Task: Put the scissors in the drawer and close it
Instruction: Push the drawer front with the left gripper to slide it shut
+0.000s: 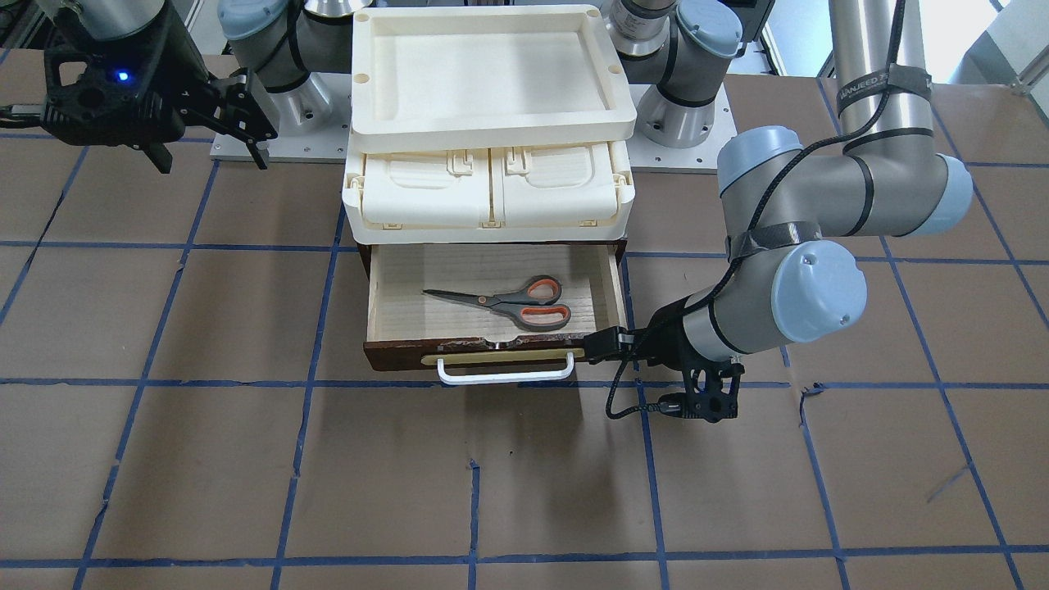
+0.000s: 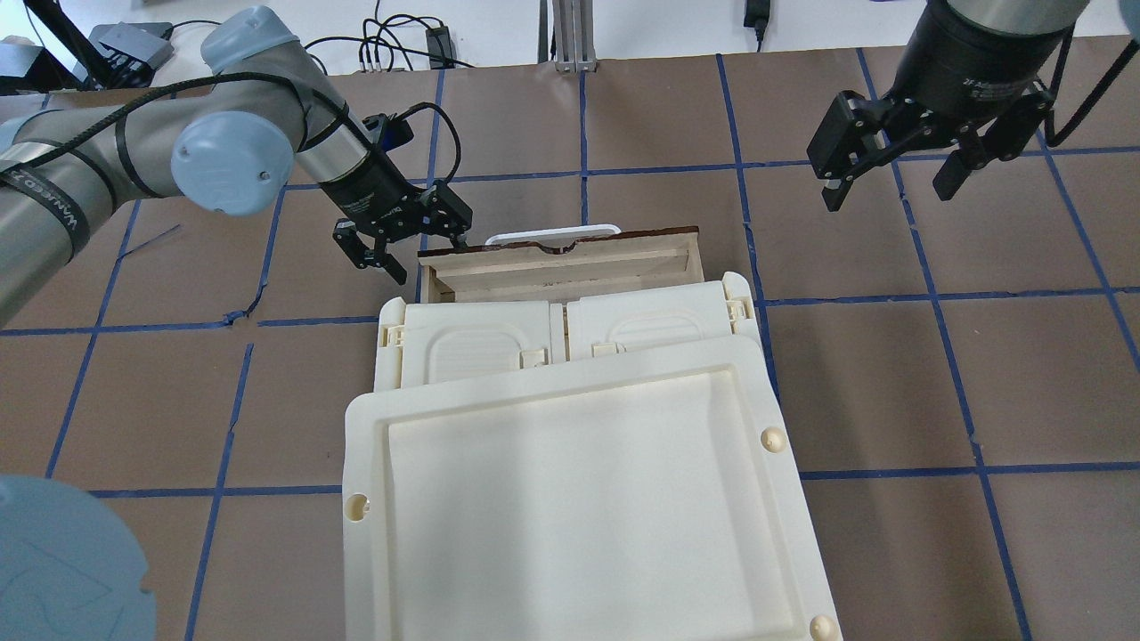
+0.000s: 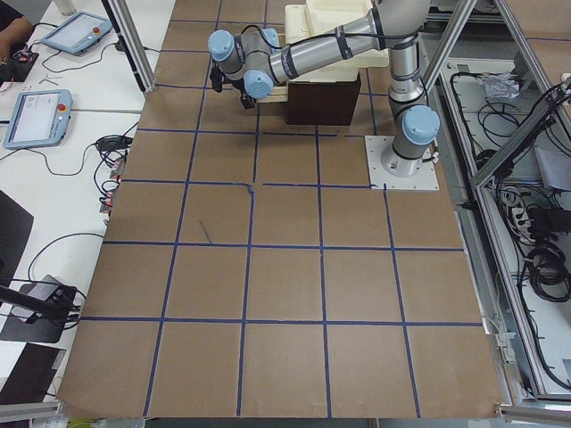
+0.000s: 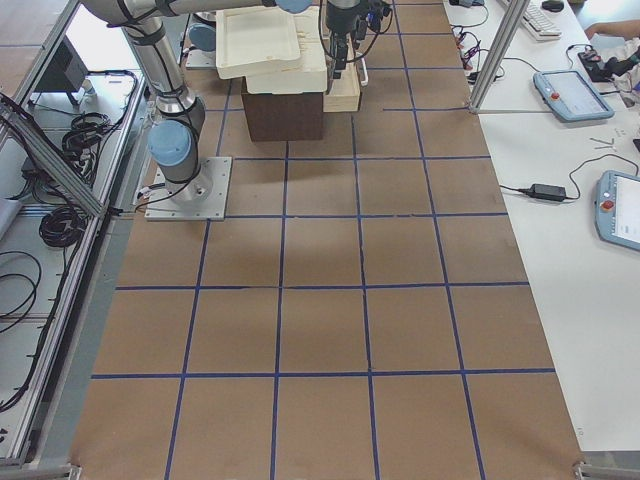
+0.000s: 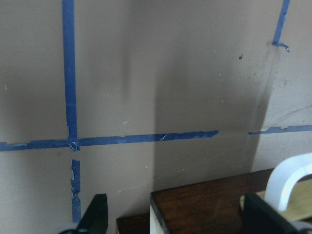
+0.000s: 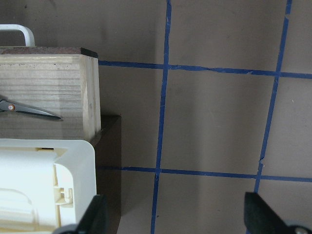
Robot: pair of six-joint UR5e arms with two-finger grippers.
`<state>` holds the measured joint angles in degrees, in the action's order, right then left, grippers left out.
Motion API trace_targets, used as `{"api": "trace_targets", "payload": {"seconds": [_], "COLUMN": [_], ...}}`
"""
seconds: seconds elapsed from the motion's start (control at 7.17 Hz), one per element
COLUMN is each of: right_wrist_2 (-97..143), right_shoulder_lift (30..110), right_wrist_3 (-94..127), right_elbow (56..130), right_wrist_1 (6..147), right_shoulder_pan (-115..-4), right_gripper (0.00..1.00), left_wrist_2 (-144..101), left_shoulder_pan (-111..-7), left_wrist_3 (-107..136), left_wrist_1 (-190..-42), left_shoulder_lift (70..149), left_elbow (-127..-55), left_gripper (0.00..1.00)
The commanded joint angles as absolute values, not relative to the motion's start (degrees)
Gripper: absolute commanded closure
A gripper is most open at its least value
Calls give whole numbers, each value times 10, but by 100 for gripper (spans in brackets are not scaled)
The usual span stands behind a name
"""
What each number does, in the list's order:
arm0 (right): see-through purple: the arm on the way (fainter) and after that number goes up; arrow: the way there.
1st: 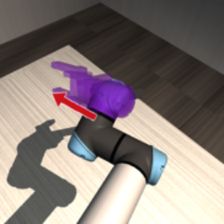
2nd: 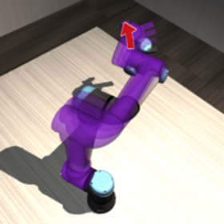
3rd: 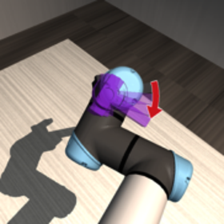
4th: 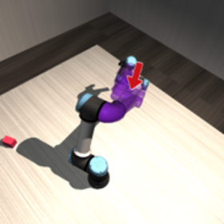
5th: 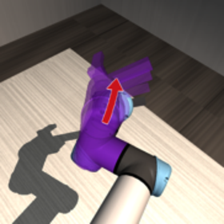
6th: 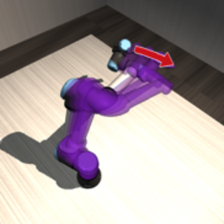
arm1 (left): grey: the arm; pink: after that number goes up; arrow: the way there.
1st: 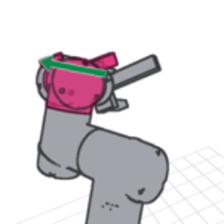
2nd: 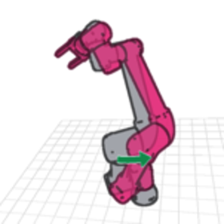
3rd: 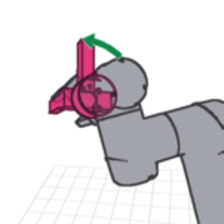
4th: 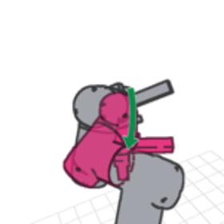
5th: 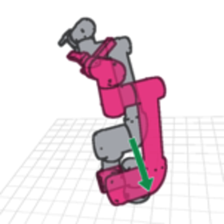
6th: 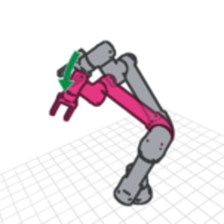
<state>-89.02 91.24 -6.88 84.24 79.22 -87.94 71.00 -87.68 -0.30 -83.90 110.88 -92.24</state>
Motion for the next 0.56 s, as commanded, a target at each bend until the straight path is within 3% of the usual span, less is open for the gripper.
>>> {"api": "trace_targets", "payload": {"seconds": [0.0,0.42], "right_wrist_2": [-892,-890], "right_shoulder_lift": [914,915], "right_wrist_3": [-74,-64], "right_elbow": [845,847], "right_wrist_1": [795,850], "right_shoulder_pan": [-879,-885], "right_gripper": [0,0], "left_wrist_2": [712,727], "left_shoulder_pan": [-877,-876], "left_wrist_3": [-4,-4], "left_wrist_1": [-879,-902], "left_shoulder_lift": [1095,1089], "left_elbow": [-923,-923], "left_gripper": [0,0]}}
